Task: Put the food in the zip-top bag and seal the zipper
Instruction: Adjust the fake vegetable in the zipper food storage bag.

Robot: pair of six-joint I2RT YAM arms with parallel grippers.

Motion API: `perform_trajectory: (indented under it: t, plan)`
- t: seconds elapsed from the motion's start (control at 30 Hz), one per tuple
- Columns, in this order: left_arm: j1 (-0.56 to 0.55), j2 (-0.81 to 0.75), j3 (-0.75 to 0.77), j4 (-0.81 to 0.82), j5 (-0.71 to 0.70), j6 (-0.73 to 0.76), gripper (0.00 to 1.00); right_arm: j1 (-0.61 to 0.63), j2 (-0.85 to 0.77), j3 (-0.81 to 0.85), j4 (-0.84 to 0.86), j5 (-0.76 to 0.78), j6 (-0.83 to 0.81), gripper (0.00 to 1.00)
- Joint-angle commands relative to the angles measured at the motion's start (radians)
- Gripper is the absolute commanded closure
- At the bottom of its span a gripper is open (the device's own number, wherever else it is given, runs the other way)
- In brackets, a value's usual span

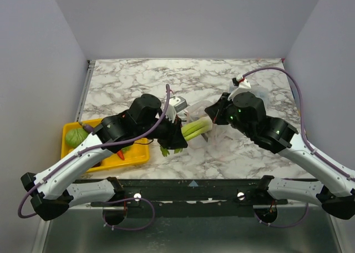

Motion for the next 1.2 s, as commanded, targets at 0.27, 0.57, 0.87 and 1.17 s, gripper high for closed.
perform_trajectory:
  t: [0.27,0.57,0.87,1.17]
  plan:
    - [0.001,0.114,-0.087,0.307,0.197,-0.063,1.0,0.004,-0.034,0.011,0.065,-0.031,0.029,1.0]
    - [0.018,0.235,-0.071,0.276,0.29,0.092,1.0,0.005,-0.035,0.016,0.064,-0.042,0.038,0.99]
    - [0.067,0.374,0.054,0.207,0.344,0.072,0.72,0.004,-0.044,0.008,0.055,-0.028,0.047,0.99]
    - [0.07,0.202,-0.084,0.344,0.234,-0.116,0.34,0.005,-0.058,-0.009,0.026,0.035,0.06,0.99]
